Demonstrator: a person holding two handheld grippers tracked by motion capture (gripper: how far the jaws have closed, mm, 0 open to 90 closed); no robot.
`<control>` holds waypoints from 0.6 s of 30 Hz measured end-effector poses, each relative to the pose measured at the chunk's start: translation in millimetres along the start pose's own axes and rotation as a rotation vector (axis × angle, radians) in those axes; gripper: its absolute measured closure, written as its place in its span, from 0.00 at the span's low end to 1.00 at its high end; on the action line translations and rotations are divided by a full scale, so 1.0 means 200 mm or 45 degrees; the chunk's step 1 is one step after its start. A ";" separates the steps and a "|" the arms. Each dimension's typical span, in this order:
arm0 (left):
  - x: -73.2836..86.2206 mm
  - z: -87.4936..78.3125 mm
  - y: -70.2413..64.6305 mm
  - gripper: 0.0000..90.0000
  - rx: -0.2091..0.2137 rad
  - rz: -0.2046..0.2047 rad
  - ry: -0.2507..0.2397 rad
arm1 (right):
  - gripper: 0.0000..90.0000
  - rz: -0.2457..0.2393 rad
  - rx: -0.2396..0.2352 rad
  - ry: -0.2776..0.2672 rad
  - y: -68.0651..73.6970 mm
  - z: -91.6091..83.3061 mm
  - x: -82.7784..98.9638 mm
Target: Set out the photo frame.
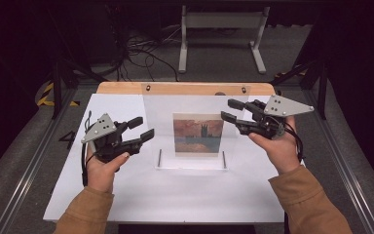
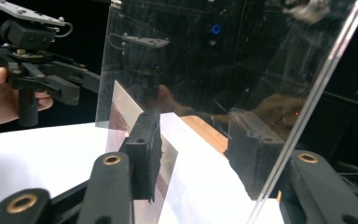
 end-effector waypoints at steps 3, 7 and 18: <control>0.04 -0.01 0.00 0.42 -0.006 -0.012 0.025 | 0.49 0.022 0.015 0.023 -0.01 0.01 0.01; 0.07 -0.02 0.00 0.40 -0.004 -0.024 0.029 | 0.40 0.022 0.045 0.044 0.00 0.02 0.01; 0.12 -0.10 -0.03 0.28 -0.002 -0.028 0.036 | 0.23 0.030 0.219 0.066 0.01 -0.13 0.05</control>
Point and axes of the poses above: each handheld gripper's, and its own axes: z roughly forward along the jaws, x roughly out of its underside, y roughly to its left, the point moved 2 cm from there along z, roughly forward along the jaws, and after that the axes turned 15 degrees about z, right-handed, at the moved point
